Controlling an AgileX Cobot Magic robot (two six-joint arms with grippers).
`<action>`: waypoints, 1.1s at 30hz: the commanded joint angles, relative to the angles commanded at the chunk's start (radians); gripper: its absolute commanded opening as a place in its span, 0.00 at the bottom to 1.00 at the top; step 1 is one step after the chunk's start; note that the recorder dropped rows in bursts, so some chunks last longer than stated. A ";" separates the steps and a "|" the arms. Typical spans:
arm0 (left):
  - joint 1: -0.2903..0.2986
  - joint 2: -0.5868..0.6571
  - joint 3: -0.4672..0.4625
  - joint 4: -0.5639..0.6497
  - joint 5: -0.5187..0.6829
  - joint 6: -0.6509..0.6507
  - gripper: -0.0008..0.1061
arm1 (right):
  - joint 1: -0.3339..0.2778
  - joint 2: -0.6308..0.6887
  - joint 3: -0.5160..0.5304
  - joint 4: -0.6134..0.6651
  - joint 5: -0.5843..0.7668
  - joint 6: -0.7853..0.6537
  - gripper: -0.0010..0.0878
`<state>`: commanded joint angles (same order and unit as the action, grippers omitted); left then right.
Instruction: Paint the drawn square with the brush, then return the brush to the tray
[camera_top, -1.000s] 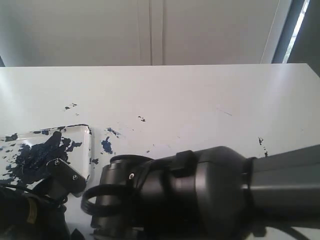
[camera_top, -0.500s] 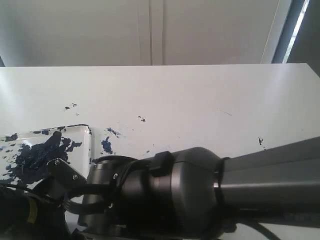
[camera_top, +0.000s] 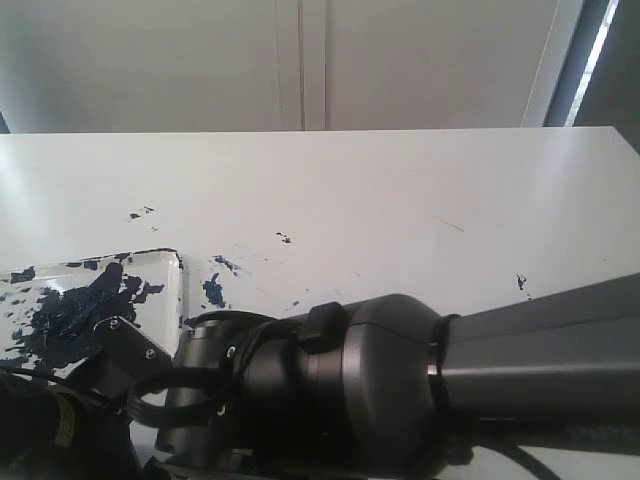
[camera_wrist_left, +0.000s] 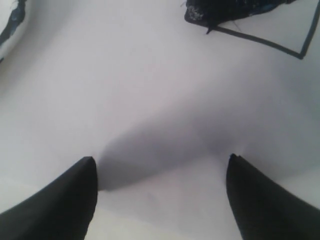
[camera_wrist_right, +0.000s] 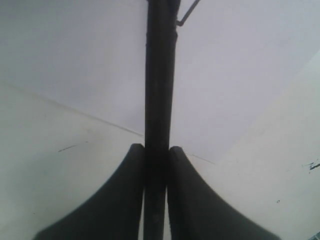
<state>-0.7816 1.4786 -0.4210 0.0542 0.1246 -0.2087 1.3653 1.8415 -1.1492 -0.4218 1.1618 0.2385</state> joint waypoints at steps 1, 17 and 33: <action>0.000 0.000 0.000 0.000 0.000 0.000 0.71 | 0.000 0.000 0.000 0.000 0.003 0.000 0.01; 0.000 0.000 0.000 0.000 0.010 0.000 0.71 | -0.015 0.000 0.034 -0.033 0.040 0.007 0.01; 0.000 0.000 0.000 0.000 0.025 0.002 0.71 | -0.083 0.000 0.034 -0.067 0.059 0.008 0.01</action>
<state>-0.7816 1.4786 -0.4210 0.0542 0.1495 -0.2069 1.2824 1.8415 -1.1156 -0.4885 1.2211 0.2467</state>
